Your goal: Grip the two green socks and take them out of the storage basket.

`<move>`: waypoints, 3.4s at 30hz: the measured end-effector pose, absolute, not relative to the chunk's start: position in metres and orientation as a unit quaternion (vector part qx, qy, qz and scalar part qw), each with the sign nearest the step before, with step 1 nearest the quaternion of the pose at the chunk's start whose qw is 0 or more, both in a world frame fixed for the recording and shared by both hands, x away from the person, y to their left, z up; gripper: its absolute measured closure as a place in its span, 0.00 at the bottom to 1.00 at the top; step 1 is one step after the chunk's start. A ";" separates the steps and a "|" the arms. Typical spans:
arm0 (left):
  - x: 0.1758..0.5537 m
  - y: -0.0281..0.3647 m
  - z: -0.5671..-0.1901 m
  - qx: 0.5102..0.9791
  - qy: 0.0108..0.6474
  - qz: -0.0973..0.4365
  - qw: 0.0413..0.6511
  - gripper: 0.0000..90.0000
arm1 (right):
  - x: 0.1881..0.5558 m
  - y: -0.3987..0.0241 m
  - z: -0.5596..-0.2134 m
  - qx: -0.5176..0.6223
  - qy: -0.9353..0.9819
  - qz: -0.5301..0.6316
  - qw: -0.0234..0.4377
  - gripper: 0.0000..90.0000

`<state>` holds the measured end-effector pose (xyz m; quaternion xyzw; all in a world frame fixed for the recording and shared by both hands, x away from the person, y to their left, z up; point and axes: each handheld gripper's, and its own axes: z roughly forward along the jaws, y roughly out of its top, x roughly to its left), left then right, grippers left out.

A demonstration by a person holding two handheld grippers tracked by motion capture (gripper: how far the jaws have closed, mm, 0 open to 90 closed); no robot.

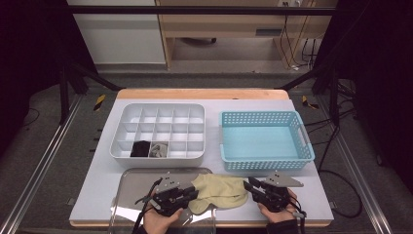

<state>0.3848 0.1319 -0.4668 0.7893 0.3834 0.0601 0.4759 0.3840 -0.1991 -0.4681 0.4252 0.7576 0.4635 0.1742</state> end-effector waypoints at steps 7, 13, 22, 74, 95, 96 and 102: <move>0.390 0.124 -0.465 0.795 0.384 0.076 0.463 0.90 | 0.396 -0.207 -0.486 0.466 0.750 0.439 0.165 0.80; 0.392 0.124 -0.467 0.799 0.391 0.080 0.450 0.97 | 0.400 -0.200 -0.493 0.466 0.761 0.421 0.164 0.82; 0.391 0.124 -0.466 0.798 0.392 0.085 0.449 0.98 | 0.396 -0.196 -0.493 0.468 0.762 0.416 0.166 1.00; 0.364 0.143 -0.466 0.802 0.391 0.025 0.450 0.98 | 0.376 -0.193 -0.470 0.440 0.765 0.444 0.151 1.00; 0.373 0.156 -0.478 0.805 0.399 0.053 0.436 0.78 | 0.371 -0.197 -0.480 0.447 0.763 0.444 0.146 0.90; 0.373 0.154 -0.478 0.807 0.398 0.054 0.434 0.78 | 0.371 -0.197 -0.481 0.447 0.763 0.444 0.146 0.89; 0.375 0.146 -0.480 0.815 0.398 0.066 0.416 0.87 | 0.372 -0.195 -0.489 0.454 0.763 0.439 0.139 0.85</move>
